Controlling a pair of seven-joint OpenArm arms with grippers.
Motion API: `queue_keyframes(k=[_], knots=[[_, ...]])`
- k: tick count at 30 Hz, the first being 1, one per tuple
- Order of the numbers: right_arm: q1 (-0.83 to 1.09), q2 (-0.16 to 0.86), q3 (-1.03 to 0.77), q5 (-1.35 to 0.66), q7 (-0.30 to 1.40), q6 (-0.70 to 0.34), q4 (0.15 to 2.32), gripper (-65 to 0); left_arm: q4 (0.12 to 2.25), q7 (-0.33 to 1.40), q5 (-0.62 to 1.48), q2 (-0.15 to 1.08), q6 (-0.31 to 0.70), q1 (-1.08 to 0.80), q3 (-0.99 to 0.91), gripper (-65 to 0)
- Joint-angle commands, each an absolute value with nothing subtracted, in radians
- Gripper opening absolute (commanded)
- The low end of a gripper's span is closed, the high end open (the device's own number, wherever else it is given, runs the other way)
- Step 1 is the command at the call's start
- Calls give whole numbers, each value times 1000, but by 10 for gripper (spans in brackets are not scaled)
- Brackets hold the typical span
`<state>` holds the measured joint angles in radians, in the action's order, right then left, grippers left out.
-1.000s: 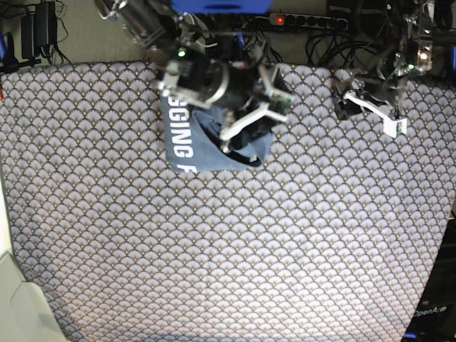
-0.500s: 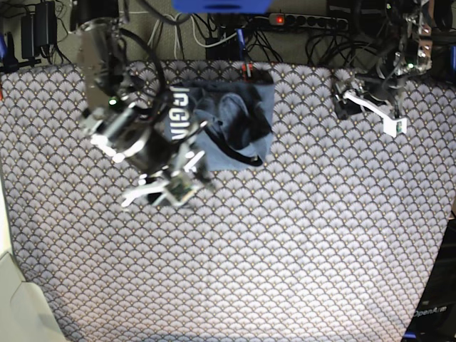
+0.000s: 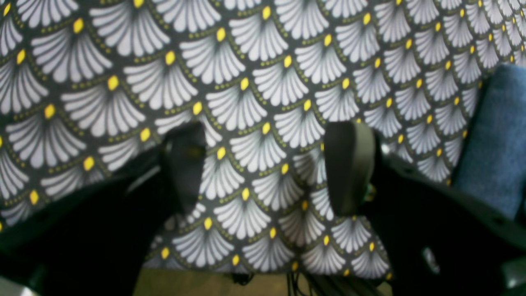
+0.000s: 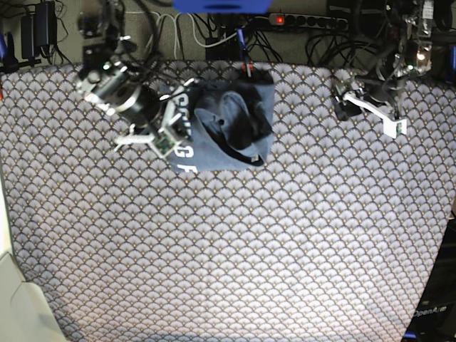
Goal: Fold the T-shirt properly
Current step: 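Lift the right gripper off the bundle and move it aside, then grasp the bundle edge with the right gripper and fold it flat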
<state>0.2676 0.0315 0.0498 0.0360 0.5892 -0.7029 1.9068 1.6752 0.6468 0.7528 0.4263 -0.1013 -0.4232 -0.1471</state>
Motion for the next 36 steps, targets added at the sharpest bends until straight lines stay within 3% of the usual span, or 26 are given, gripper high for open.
queue_keyframes(k=[1,6,17,30,36], knots=[[259,25,48,21,561,-698,1916,-613,1682,648,759,437,-101,-424,-150,-206],[265,-8,62,21,561,-698,1882,-613,1682,648,759,437,-101,-426,-151,-206],[263,5,329,24,561,-698,1876,-620,1687,648,760,437,-102,-432,-150,-206],[165,36,341,27,568,-698,1876,-615,1692,648,760,437,-102,-435,-148,-206],[114,44,349,27,572,-698,1850,-544,1692,648,760,437,-102,-435,-148,-206]])
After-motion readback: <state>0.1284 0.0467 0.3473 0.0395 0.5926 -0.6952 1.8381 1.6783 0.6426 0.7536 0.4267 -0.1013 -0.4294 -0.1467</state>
